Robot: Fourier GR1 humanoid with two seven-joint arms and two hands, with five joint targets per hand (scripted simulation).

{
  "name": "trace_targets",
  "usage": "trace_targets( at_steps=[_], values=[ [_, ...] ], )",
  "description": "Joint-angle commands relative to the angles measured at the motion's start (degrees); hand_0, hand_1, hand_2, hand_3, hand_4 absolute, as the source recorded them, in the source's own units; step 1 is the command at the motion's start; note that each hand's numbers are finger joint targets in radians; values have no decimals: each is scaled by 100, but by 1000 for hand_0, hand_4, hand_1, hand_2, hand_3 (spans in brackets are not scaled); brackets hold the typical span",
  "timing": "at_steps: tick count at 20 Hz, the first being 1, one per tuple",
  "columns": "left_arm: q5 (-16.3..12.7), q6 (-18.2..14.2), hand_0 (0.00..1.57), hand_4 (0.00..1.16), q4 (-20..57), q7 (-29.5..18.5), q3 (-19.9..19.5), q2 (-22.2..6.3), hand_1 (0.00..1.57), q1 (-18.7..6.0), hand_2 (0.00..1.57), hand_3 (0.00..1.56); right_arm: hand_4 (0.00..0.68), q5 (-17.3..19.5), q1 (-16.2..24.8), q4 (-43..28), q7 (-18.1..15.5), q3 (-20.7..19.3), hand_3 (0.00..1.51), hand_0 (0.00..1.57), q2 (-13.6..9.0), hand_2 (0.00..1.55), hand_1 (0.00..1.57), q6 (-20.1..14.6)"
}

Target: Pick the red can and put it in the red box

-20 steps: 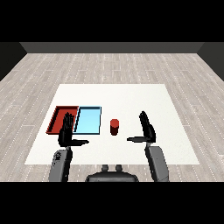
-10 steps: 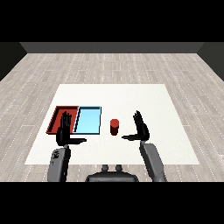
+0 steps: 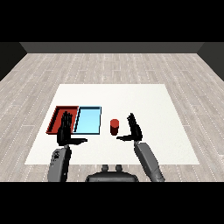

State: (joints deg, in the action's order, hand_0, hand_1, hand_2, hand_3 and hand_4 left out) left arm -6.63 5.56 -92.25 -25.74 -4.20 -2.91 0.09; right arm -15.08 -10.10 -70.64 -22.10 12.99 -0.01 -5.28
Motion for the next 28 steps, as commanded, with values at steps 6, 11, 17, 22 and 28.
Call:
trace_targets(
  at_steps=[6, 11, 17, 22, 28],
  values=[
    [-47, -90, 0, 0, -242, 281, 52, 31, 0, -31, 0, 0, 0, -731, -580, 786, -359, 624, 0, 0, 1, 0, 0, -512],
    [196, -184, 0, 0, -192, -105, 294, 261, 0, 314, 0, 0, 0, -1045, -599, 903, -578, 681, 0, 0, 1, 0, 0, -327],
    [-160, 94, 0, 0, -424, 269, 90, 2, 0, 148, 0, 0, 0, -1408, -1097, 1952, -1123, 865, 0, 0, 1, 0, 0, -318],
    [21, 48, 0, 0, 307, -260, 70, 63, 0, -131, 0, 0, 0, -1423, -1284, 1794, -733, 828, 0, 0, 1, 0, 0, -528],
    [-76, -18, 0, 0, -94, -25, -14, 26, 0, -3, 0, 0, 0, -1767, -1421, 2250, -1024, 1148, 0, 0, 0, 0, 0, -719]
  ],
)
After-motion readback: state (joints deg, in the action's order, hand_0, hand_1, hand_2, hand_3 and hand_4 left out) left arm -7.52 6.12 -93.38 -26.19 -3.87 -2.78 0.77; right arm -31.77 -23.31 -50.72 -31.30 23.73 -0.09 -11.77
